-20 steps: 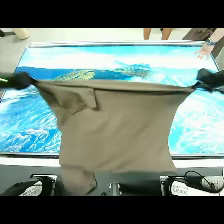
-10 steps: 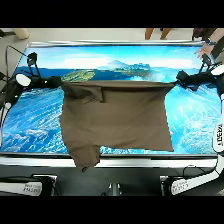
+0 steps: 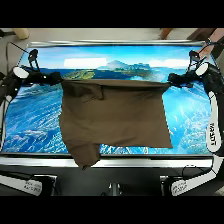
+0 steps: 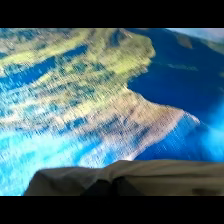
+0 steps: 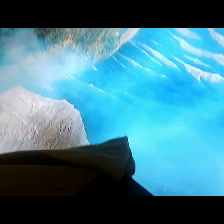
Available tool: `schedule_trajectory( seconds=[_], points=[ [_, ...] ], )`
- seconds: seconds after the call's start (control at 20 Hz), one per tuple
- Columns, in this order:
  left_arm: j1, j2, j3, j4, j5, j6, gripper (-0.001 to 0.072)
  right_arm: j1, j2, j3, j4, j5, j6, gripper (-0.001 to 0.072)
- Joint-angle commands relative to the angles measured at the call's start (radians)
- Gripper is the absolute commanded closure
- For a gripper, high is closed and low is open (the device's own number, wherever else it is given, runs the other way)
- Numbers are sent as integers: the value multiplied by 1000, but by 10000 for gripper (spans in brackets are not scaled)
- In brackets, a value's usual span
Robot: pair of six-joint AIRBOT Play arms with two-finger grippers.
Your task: Fold the shirts.
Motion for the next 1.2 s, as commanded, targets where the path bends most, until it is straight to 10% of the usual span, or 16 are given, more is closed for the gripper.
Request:
schedule_trajectory(
  seconds=[0.0,0.35,0.45,0.5,0.7,1.15],
  points=[
    [-10,40,-14,134,-363,19,683,-3,3,-13,-28,289,53,691],
    [-40,31,-268,190,-407,-151,640,19,-100,-34,-24,481,117,691],
    [-27,42,-225,165,-452,-151,191,14,-92,2,-16,503,146,336],
    [-12,55,-195,167,-493,-145,162,5,-82,33,-16,561,127,261],
    [64,214,-286,167,-555,-124,172,-77,17,-1,-17,747,112,255],
    [23,704,-1146,-7,-333,-76,181,-78,264,-512,2,525,48,256]
  ],
)
